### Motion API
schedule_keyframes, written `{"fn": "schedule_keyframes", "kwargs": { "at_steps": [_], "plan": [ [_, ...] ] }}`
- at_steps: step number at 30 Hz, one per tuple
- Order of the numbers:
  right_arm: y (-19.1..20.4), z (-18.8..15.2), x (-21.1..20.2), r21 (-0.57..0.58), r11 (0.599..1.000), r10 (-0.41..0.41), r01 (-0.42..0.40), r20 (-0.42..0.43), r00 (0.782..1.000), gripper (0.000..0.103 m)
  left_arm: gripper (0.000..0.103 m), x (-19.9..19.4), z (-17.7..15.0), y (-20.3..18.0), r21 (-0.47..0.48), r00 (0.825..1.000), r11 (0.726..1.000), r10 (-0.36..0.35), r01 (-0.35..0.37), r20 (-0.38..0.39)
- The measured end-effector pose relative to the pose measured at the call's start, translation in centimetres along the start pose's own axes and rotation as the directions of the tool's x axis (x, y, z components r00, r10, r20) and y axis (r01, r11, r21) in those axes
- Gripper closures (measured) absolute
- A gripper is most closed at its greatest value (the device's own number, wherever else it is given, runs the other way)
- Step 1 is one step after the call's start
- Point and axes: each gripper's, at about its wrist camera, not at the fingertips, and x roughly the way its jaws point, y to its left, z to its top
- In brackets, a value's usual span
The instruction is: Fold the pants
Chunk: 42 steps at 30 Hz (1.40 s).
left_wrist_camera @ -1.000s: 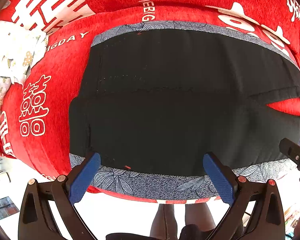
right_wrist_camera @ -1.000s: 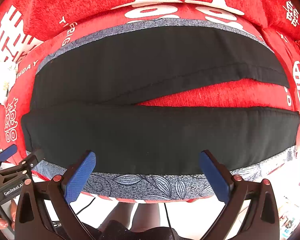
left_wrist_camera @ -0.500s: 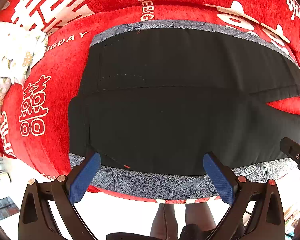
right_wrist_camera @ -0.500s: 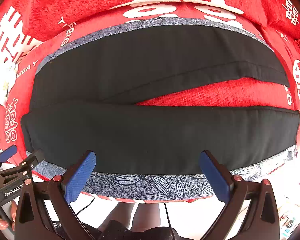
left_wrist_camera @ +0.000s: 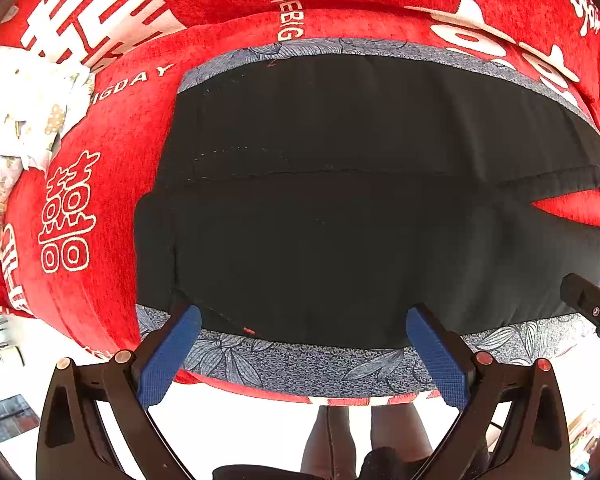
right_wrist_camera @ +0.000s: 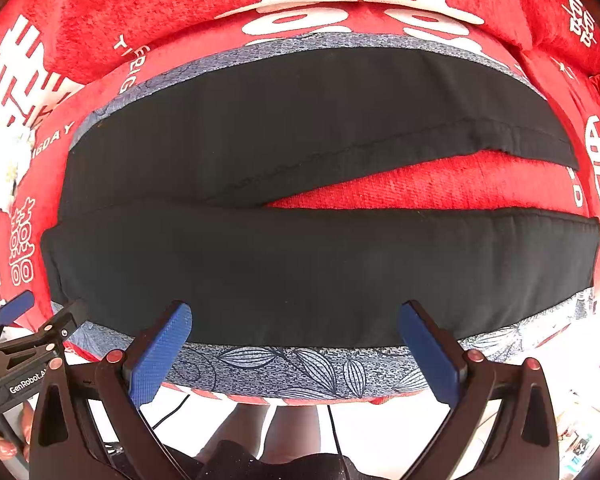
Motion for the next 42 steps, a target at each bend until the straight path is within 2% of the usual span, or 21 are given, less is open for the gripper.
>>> {"fn": "schedule_keyframes", "kwargs": {
  "at_steps": [24,33,36,38,40,42],
  "plan": [
    [-0.4,-0.1,0.1,0.004,1.0,0.004,-0.004,-0.002,1.0,0.0,0.0,0.3,-0.2,-0.2,-0.002,1.0,1.0,0.001,-0.001,-0.004],
    [-0.2,0.1,0.1,0.0,0.999,0.047,-0.047,-0.01,0.999,0.0,0.0,0.3,-0.4,0.3,-0.038,1.0,0.999,-0.013,0.013,-0.007],
    [-0.1,0.2,0.1,0.0,0.995,0.098,-0.098,-0.006,0.995,0.0,0.0,0.2,-0.8,1.4,-0.076,0.997,0.995,-0.07,0.071,0.009],
    [0.0,0.2,0.3,0.006,0.987,0.159,-0.159,-0.005,0.987,0.0,0.0,0.1,-1.2,2.5,-0.111,0.991,0.985,-0.133,0.136,0.029],
    [0.0,0.0,0.5,0.022,0.966,0.257,-0.257,-0.011,0.966,0.0,0.0,0.1,-1.8,4.0,-0.148,0.977,0.966,-0.208,0.212,0.044],
    [0.0,-0.6,0.9,0.056,0.919,0.391,-0.39,-0.01,0.92,0.003,0.0,0.3,-2.4,5.4,-0.181,0.959,0.942,-0.278,0.284,0.057]
  ]
}}
